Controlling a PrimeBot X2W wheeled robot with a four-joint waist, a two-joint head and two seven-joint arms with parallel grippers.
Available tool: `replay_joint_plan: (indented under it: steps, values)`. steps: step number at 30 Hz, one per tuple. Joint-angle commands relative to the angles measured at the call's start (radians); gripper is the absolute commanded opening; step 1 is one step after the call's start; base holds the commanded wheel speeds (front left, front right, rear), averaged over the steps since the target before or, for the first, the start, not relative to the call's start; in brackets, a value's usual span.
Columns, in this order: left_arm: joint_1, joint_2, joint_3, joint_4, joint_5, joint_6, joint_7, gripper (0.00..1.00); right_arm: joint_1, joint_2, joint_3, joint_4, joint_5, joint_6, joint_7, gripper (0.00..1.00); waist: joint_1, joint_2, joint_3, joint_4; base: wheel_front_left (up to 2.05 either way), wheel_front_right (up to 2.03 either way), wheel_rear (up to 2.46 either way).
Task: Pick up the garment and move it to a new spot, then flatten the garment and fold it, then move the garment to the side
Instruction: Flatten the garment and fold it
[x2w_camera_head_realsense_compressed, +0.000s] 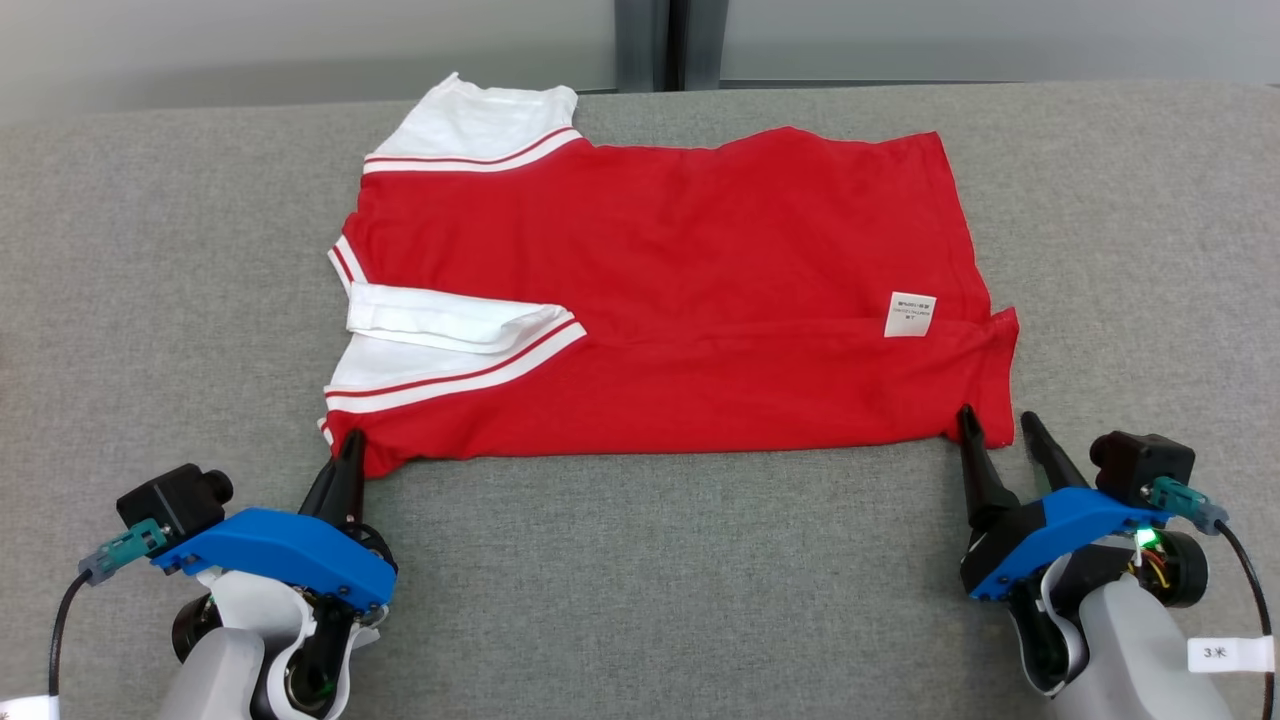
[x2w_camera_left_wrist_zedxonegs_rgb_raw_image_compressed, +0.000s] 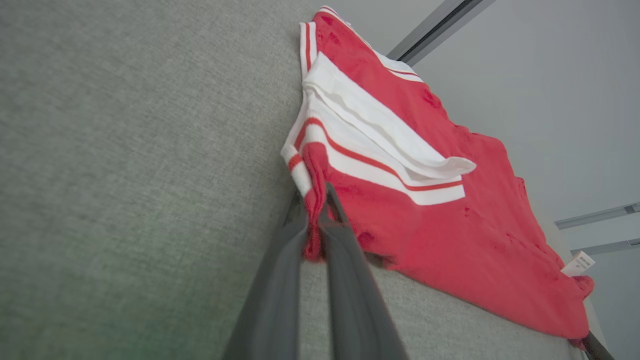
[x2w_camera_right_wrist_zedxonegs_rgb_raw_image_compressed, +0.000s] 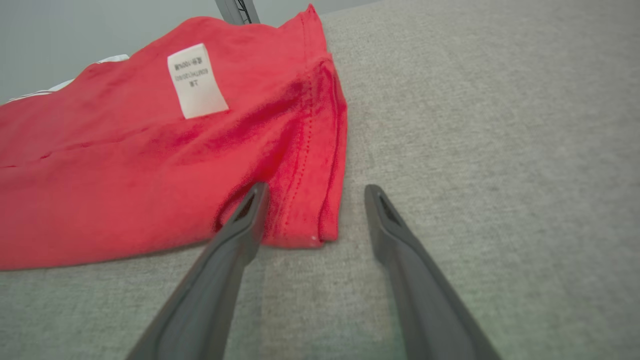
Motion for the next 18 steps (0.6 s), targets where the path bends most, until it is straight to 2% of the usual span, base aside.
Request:
replay_joint_plan:
  steps: [1, 2, 3, 4, 5, 6, 12, 18]
  values:
    - [-0.02, 0.0, 0.003, 0.0, -0.001, -0.009, -0.006, 0.0, -0.015, -0.001, 0.001, 0.013, 0.005, 0.0, -0.001, 1.0, 0.0001, 0.0, -0.001, 0.002, 0.0, 0.0, 0.0]
    - [-0.021, 0.001, 0.001, 0.0, 0.0, -0.013, -0.008, 0.0, -0.025, -0.002, 0.004, 0.035, 0.009, 0.0, 0.0, 0.86, 0.0001, 0.0, -0.002, 0.004, 0.0, 0.0, 0.0]
    - [-0.021, 0.001, -0.001, 0.0, 0.001, -0.02, -0.013, 0.0, -0.034, -0.001, 0.009, 0.057, 0.015, 0.0, 0.0, 0.49, 0.0001, 0.0, -0.003, 0.006, 0.0, 0.0, 0.0]
    - [-0.02, 0.0, -0.002, 0.002, 0.0, -0.022, -0.014, 0.0, -0.041, -0.001, 0.016, 0.076, 0.024, 0.0, -0.002, 0.36, 0.0001, 0.0, -0.005, 0.007, 0.0, 0.0, 0.0]
    - [-0.019, 0.0, -0.003, 0.003, 0.0, -0.026, -0.018, 0.0, -0.048, -0.001, 0.022, 0.096, 0.027, 0.0, -0.004, 0.12, 0.0001, 0.0, -0.008, 0.009, 0.0, 0.0, 0.0]
    - [-0.018, 0.0, -0.004, 0.004, 0.001, -0.029, -0.021, 0.0, -0.055, 0.0, 0.028, 0.112, 0.031, 0.0, -0.009, 0.0, 0.0001, 0.0, -0.011, 0.01, 0.0, 0.0, 0.0]
    - [0.01, 0.008, -0.006, -0.008, 0.003, -0.047, -0.044, 0.0, -0.087, -0.001, 0.037, 0.165, 0.075, 0.0, -0.048, 0.0, 0.0001, 0.0, -0.048, 0.006, 0.0, 0.0, 0.0]
    - [0.091, 0.041, -0.015, -0.104, 0.005, -0.042, -0.02, 0.0, -0.027, -0.001, -0.01, 0.102, 0.026, 0.0, -0.043, 0.0, 0.0001, 0.0, -0.088, 0.0, 0.0, 0.0, 0.0]
